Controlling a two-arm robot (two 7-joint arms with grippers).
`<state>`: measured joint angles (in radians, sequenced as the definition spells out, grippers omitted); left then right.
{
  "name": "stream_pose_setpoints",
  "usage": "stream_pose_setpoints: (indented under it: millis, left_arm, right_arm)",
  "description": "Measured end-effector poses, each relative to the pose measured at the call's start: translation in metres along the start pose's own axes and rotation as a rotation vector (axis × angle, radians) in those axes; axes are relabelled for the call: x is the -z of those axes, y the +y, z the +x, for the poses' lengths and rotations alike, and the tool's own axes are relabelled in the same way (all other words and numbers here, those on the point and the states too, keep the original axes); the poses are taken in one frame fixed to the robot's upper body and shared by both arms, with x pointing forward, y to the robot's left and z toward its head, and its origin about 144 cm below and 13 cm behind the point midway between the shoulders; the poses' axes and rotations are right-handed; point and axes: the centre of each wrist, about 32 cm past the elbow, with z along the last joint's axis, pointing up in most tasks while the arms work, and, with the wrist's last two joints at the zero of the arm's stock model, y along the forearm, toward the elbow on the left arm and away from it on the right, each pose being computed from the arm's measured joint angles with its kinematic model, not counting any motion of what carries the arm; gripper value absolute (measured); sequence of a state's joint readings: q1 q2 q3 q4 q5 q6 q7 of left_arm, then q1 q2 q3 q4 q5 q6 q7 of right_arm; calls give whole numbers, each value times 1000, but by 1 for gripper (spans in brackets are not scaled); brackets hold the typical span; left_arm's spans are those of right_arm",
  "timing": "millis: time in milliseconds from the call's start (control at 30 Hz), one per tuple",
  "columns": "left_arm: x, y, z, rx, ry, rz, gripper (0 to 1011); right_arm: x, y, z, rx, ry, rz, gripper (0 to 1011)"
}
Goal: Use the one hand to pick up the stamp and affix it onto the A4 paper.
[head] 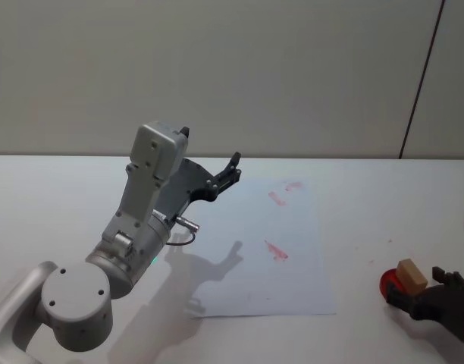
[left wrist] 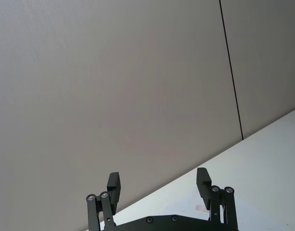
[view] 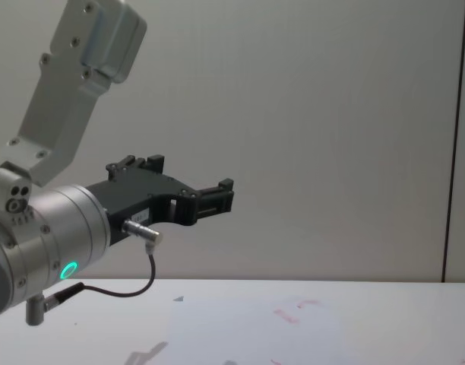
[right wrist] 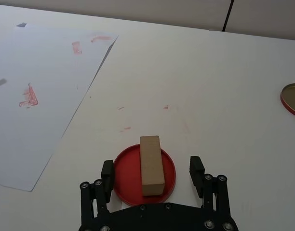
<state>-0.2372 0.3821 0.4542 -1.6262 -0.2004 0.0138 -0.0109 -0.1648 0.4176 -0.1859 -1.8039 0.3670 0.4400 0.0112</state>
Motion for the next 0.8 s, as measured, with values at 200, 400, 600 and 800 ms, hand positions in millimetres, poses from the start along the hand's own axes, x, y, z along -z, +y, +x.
stream_pose_setpoints:
  millis: [200,400,600,800]
  left_arm:
    - [0,0,0,0,0,0,1003]
    - [0,0,0,0,0,0,1003]
    - [0,0,0,0,0,0,1003]
    - [0,0,0,0,0,0,1003]
  right_arm:
    - [0,2,-1,0,-2,-6,832]
    - [0,4,-1,0,-3,-10,675]
    - [0,5,-1,0,-3,-12,486]
    - [0,5,-1,0,-4,-13,306]
